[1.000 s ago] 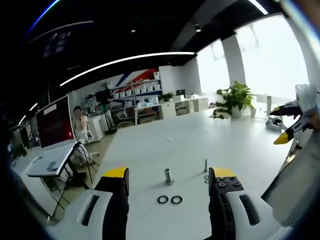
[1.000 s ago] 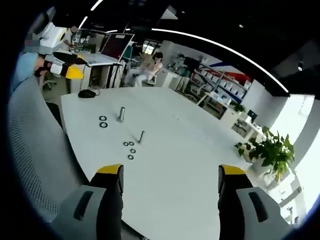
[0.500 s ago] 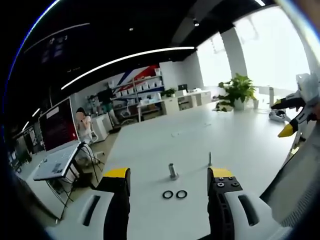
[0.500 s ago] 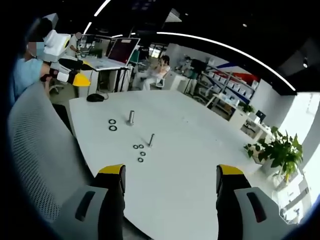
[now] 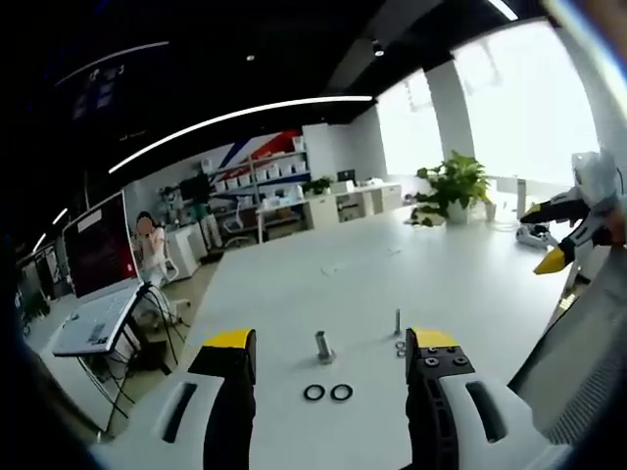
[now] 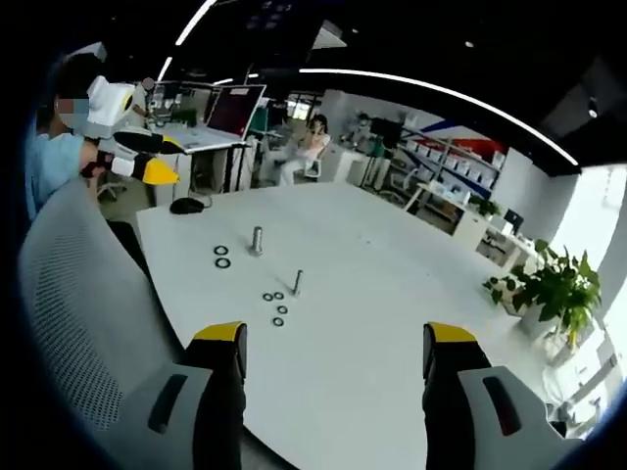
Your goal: Place the washer onto the threaded stud by aligning its center hole with the stud, sliding it down to the base, and recovering from edge contact or off-axis alignment until the washer reaches the visible bottom stop.
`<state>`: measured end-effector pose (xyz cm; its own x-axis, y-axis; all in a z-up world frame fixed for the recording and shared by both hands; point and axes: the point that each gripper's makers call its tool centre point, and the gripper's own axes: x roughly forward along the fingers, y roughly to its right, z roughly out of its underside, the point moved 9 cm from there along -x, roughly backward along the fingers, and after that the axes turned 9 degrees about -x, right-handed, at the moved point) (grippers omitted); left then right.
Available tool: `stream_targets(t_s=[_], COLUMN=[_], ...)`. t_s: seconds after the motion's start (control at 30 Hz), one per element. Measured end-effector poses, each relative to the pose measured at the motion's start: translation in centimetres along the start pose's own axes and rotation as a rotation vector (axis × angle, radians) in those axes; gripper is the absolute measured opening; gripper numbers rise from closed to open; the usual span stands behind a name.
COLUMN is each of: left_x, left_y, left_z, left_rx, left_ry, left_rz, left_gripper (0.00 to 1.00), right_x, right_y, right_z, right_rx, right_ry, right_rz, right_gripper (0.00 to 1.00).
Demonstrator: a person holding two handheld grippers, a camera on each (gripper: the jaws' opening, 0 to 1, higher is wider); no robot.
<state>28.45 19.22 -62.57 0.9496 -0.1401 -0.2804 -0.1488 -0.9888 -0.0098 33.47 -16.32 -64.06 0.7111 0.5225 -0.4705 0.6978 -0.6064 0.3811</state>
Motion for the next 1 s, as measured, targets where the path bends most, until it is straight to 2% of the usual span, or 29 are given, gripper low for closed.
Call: stream_targets(t_s=[0.07, 0.17, 0.3, 0.47, 0.57, 0.67, 0.77, 0.9, 1.0], left_x=[0.0, 0.2, 0.3, 0.3, 0.3, 0.3, 0.0, 0.0, 0.0], left_y=[-0.1, -0.6, -0.8, -0.8, -0.8, -1.4, -2.3, -2.7, -2.9], left_z=[-0.2, -0.2, -0.3, -0.4, -0.4, -0.3, -0.3, -0.1, 0.1], left_rx=[-0.001, 0.001, 0.0, 0.015, 0.017, 0.037, 0.0, -0.001, 0.009], left_ry=[0.006, 0.001, 0.011, 0.019, 0.024, 0.013, 0.032, 0.025, 0.0], left_rz=[-0.008, -0.022, -0.021, -0.014, -0.006, -0.024, -0.049, -0.055, -0.061], left_gripper=[0.6, 0.6, 0.6, 0.58, 0.56, 0.57, 0.61, 0.59, 0.55], right_x=[0.5, 1.0, 2.0, 3.1, 3.8, 4.7, 5.5, 6.6, 7.5], right_y=[0.1, 0.1, -0.3, -0.5, -0.1, 0.3, 0.5, 0.5, 0.5], right_z=[0.1, 0.1, -0.4, -0.7, -0.8, -0.7, -0.9, -1.7, -2.0], right_rx=[-0.009, -0.062, -0.129, -0.139, -0.132, -0.128, -0.136, -0.14, -0.149], right_ry=[-0.012, -0.039, -0.053, -0.053, -0.055, -0.07, -0.087, -0.088, -0.09], right_rz=[-0.046, -0.084, -0.18, -0.254, -0.272, -0.278, -0.292, -0.317, -0.341], right_gripper=[0.72, 0.71, 0.7, 0.69, 0.68, 0.67, 0.67, 0.67, 0.61])
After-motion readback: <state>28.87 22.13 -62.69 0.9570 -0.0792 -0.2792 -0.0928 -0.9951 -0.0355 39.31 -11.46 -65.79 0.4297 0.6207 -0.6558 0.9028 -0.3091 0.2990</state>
